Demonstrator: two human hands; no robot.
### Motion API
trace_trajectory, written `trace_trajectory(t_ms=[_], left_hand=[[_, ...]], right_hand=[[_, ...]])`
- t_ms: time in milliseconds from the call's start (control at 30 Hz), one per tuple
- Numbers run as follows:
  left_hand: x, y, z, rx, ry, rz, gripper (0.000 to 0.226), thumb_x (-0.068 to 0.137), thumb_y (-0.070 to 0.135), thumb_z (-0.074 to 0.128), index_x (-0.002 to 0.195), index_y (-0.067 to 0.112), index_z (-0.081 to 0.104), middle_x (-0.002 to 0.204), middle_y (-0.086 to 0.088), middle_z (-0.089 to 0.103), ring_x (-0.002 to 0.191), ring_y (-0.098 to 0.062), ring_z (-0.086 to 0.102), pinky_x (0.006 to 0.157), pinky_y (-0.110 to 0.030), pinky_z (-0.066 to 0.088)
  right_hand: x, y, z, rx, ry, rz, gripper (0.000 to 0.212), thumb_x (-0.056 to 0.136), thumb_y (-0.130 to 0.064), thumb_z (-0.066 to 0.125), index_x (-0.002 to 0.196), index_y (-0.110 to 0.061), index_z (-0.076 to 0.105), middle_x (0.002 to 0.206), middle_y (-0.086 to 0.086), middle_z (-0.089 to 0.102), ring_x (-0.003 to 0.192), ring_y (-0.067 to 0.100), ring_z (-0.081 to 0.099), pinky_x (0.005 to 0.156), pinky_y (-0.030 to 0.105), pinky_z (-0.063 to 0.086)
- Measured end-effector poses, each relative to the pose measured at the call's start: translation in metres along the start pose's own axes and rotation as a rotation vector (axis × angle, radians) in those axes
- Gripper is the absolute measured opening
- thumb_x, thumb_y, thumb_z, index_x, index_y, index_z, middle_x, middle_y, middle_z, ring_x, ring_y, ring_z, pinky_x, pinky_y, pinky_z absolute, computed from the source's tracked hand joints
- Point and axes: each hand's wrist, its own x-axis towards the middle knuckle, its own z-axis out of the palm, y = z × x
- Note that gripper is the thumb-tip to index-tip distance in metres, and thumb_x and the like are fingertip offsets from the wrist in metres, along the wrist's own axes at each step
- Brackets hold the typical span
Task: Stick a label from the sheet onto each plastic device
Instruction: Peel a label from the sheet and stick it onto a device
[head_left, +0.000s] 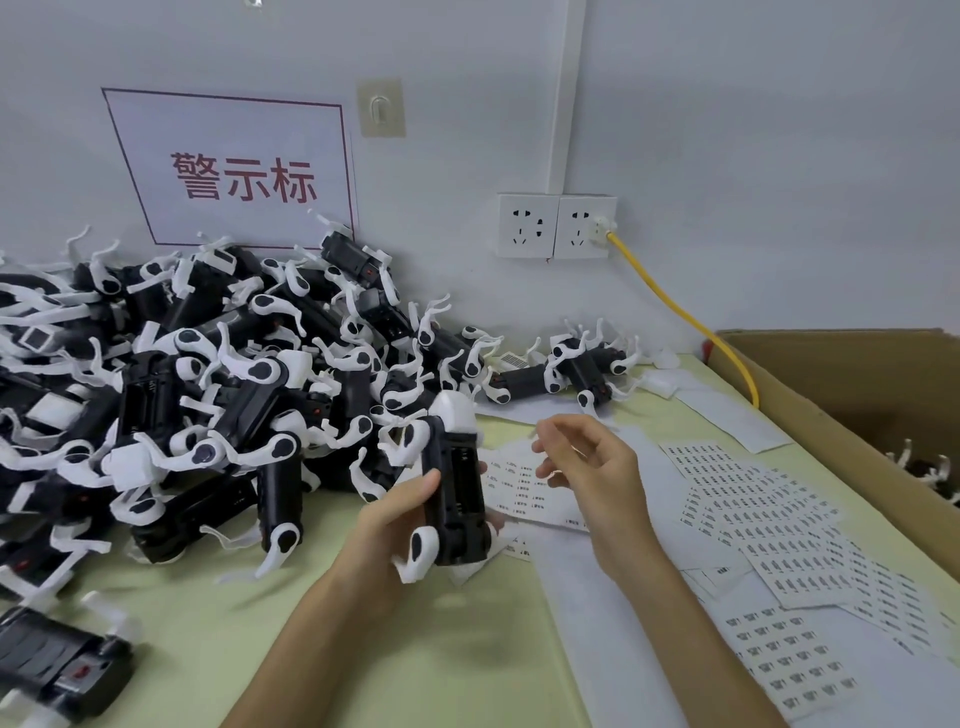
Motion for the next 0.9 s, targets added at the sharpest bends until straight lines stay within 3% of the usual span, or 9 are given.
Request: trace_trajectory(t_ms=[67,200,333,667,800,900], left_hand=[[-0.0016,0.0019,0.0002,-0.103,-0.073,0.022,0.059,0.067,0.047,0.089,0.112,0.010,0.076,0.118,-0.024,0.069,0.100,-0.039,0.070,0.088,-0.039,0.057],[-0.0047,0.0049,0.0032,-0.170,-0.168,0.013,0.052,0.077,0.046,0.084,0.115,0.013,0.074,0.139,-0.032,0.057,0.116,-0.042,0.065,0.099,-0.045,0.054],[-0.0048,0.0044,0.0016,-0.182,-0.177,0.009,0.053,0.075,0.047,0.085,0.115,0.013,0.075,0.138,-0.031,0.058,0.117,-0.042,0.065,0.100,-0.045,0.053],[-0.0017,-0.0003,-0.0015,-0.140,-0.109,0.053,0.060,0.068,0.048,0.090,0.115,0.012,0.076,0.130,-0.017,0.068,0.114,-0.039,0.068,0.101,-0.044,0.055],[-0.0006,-0.0018,0.0005,-0.074,-0.077,0.084,0.061,0.065,0.053,0.090,0.114,0.018,0.078,0.136,-0.011,0.066,0.117,-0.037,0.067,0.109,-0.046,0.048],[-0.0008,-0.0020,0.0019,-0.003,-0.064,0.092,0.066,0.065,0.057,0.088,0.118,0.021,0.077,0.134,-0.006,0.068,0.122,-0.032,0.065,0.098,-0.036,0.055]], right_hand=[[-0.0009,-0.0011,0.0000,-0.004,-0.100,0.007,0.032,0.075,-0.045,0.073,0.093,-0.019,0.070,0.084,-0.005,0.072,0.066,0.011,0.063,0.064,0.020,0.050],[-0.0034,-0.0013,0.0004,-0.055,-0.221,-0.030,0.030,0.073,-0.040,0.075,0.094,-0.021,0.071,0.088,-0.009,0.071,0.071,0.013,0.063,0.068,0.020,0.049],[-0.0039,-0.0005,0.0010,-0.116,-0.256,-0.047,0.031,0.072,-0.041,0.076,0.096,-0.021,0.071,0.091,-0.009,0.072,0.076,0.015,0.064,0.075,0.026,0.051],[-0.0018,-0.0003,-0.0029,-0.142,-0.226,-0.068,0.027,0.071,-0.040,0.078,0.091,-0.022,0.072,0.089,-0.010,0.072,0.071,0.009,0.063,0.072,0.021,0.052],[0.0006,0.0028,-0.0024,-0.161,-0.172,-0.045,0.006,0.088,-0.024,0.074,0.085,-0.019,0.073,0.083,-0.006,0.072,0.066,0.010,0.064,0.068,0.019,0.051],[0.0002,0.0052,-0.0005,-0.119,-0.130,0.028,0.020,0.096,-0.015,0.062,0.081,-0.016,0.074,0.075,-0.002,0.070,0.064,0.012,0.062,0.065,0.020,0.052]])
